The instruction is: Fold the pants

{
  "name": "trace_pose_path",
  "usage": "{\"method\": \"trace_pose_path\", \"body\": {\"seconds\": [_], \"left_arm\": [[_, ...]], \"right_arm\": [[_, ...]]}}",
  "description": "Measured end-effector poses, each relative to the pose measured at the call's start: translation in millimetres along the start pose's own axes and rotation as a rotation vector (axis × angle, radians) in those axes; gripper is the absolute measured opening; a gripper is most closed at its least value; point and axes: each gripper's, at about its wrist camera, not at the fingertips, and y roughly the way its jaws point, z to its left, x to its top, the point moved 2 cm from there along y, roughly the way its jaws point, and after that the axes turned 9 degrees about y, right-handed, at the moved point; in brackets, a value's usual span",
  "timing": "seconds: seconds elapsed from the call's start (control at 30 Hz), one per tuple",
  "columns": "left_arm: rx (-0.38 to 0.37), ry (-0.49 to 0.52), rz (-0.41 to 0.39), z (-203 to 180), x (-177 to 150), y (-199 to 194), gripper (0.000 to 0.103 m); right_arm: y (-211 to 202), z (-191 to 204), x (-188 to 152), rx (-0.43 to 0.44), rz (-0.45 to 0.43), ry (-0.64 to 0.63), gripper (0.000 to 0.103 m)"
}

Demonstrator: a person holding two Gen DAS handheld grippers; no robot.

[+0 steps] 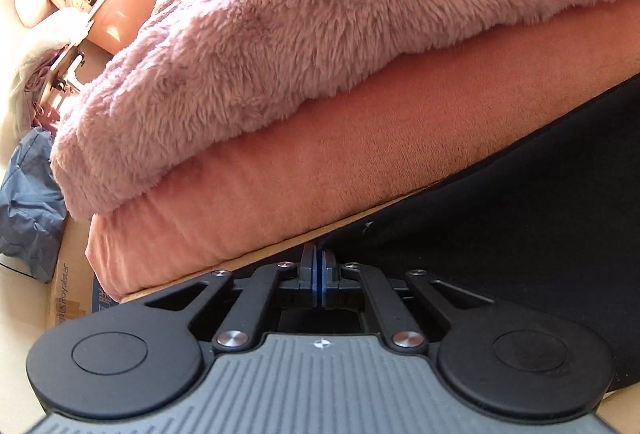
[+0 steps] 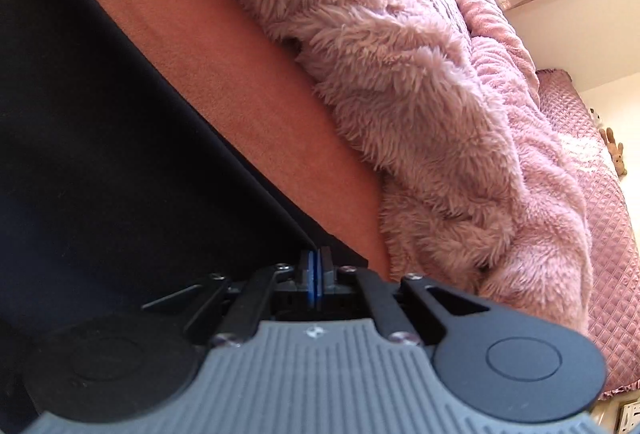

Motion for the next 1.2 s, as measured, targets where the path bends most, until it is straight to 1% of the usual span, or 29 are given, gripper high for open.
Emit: {"method": "trace_pose_path", "body": {"seconds": [0.03,0.07,0.1,0.13,0.17,0.27,0.33,0.37,0.43,0.47,0.53,0.57,0.6,0.63,0.67,0.73,0.8,0.93,1.03,1.07,1.1,1.17,1.2], "left_arm": [[0.010,0.002,-0.002,-0.9,0.4,0.7,0.014],[0.022,-0.003,-0.012,-0.6,-1.2,-0.1,0.016],[0.027,-0.010,-0.018,0.4,-1.1,-1.0,0.021],[0.031,-0.024,-0.021,2.0,-2.0,-3.2,0.024],[0.028,-0.048,-0.032,4.7,-3.7,-6.9,0.025],[0.000,-0.111,-0.091,10.3,-6.6,-25.1,0.034],[-0.026,-0.131,-0.138,9.7,-6.9,-38.3,0.035],[-0.052,-0.138,-0.155,8.6,-7.1,-43.1,0.035],[-0.091,-0.159,-0.176,5.2,-5.6,-45.5,0.035],[-0.095,-0.158,-0.176,3.4,-4.0,-43.0,0.035],[-0.083,-0.162,-0.148,3.5,-1.8,-34.0,0.035],[-0.098,-0.178,-0.142,6.4,-1.1,-30.3,0.035],[-0.115,-0.202,-0.142,11.8,-3.3,-27.9,0.038],[-0.130,-0.239,-0.143,19.0,-5.4,-26.8,0.043],[-0.145,-0.286,-0.156,28.6,-8.4,-27.1,0.047],[-0.153,-0.357,-0.197,47.7,-20.7,-28.2,0.059],[-0.154,-0.405,-0.209,62.6,-33.0,-25.8,0.064],[-0.176,-0.502,-0.178,85.4,-57.9,-9.8,0.065],[-0.215,-0.625,-0.162,99.1,-77.6,4.6,0.068],[-0.216,-0.664,-0.154,102.8,-83.8,8.8,0.068],[-0.202,-0.697,-0.145,105.9,-89.9,11.6,0.068],[-0.169,-0.739,-0.144,108.6,-103.4,9.9,0.068],[-0.167,-0.752,-0.150,109.9,-107.7,10.3,0.070]], "right_arm": [[0.0,0.5,0.1,-0.006,-0.007,0.010,0.000],[-0.1,0.5,0.2,-0.007,-0.013,0.024,0.001],[-1.1,-0.4,0.0,-0.012,-0.024,0.043,0.009],[-1.9,-2.9,0.1,-0.019,-0.036,0.061,0.028],[-5.9,-5.6,-1.2,-0.023,-0.062,0.088,0.034],[-23.3,-15.8,-8.8,-0.019,-0.130,0.171,0.034],[-34.2,-28.2,-18.8,-0.020,-0.153,0.254,0.034],[-39.7,-34.2,-24.7,-0.004,-0.161,0.304,0.034],[-45.7,-52.1,-39.5,0.061,-0.162,0.447,0.034],[-45.9,-59.2,-45.3,0.081,-0.152,0.508,0.034],[-40.7,-72.1,-53.1,0.126,-0.139,0.618,0.034],[-36.2,-77.7,-54.7,0.137,-0.127,0.661,0.034],[-33.3,-81.1,-55.3,0.143,-0.118,0.689,0.034],[-28.3,-85.8,-54.3,0.152,-0.107,0.715,0.034],[-25.2,-87.8,-53.5,0.164,-0.097,0.735,0.034],[-18.7,-93.2,-50.4,0.193,-0.095,0.776,0.037],[-14.8,-95.4,-47.8,0.222,-0.103,0.806,0.037],[-5.5,-99.1,-47.4,0.230,-0.097,0.866,0.037],[2.9,-103.0,-49.9,0.240,-0.076,0.918,0.037],[4.1,-104.3,-50.6,0.241,-0.071,0.928,0.037],[6.8,-104.8,-51.2,0.240,-0.062,0.939,0.037],[11.5,-105.1,-51.9,0.249,-0.046,0.951,0.037],[14.0,-104.6,-52.1,0.255,-0.038,0.954,0.037]]}}
